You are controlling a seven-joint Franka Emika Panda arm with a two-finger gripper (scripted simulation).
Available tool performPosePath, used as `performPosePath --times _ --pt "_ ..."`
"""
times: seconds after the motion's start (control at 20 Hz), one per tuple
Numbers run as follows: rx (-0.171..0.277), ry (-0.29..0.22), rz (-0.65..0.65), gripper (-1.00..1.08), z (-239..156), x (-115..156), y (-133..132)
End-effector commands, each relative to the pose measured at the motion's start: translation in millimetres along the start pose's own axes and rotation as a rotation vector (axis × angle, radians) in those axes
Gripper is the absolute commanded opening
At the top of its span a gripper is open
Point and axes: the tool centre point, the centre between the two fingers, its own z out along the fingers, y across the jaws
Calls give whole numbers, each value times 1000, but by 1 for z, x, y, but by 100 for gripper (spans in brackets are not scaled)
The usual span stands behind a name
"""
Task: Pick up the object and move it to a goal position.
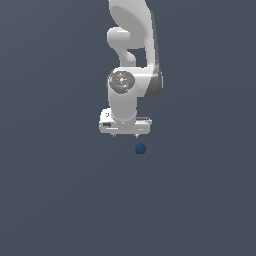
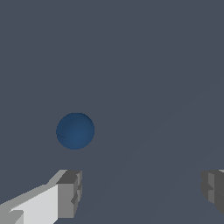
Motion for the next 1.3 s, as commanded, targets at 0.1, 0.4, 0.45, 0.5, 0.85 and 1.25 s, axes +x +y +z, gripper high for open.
performPosePath --times 0.1,0.4,0.45,0.5,0.85,1.25 --pt "-6 16 -28 100 10 3 -12" --pt "-15 57 -95 100 31 9 -43" --pt "-16 64 -106 100 35 10 -48" --pt "-17 70 -116 100 38 11 -53" --pt "-18 97 -160 100 52 12 -74" --pt "-18 97 -162 100 58 12 -75"
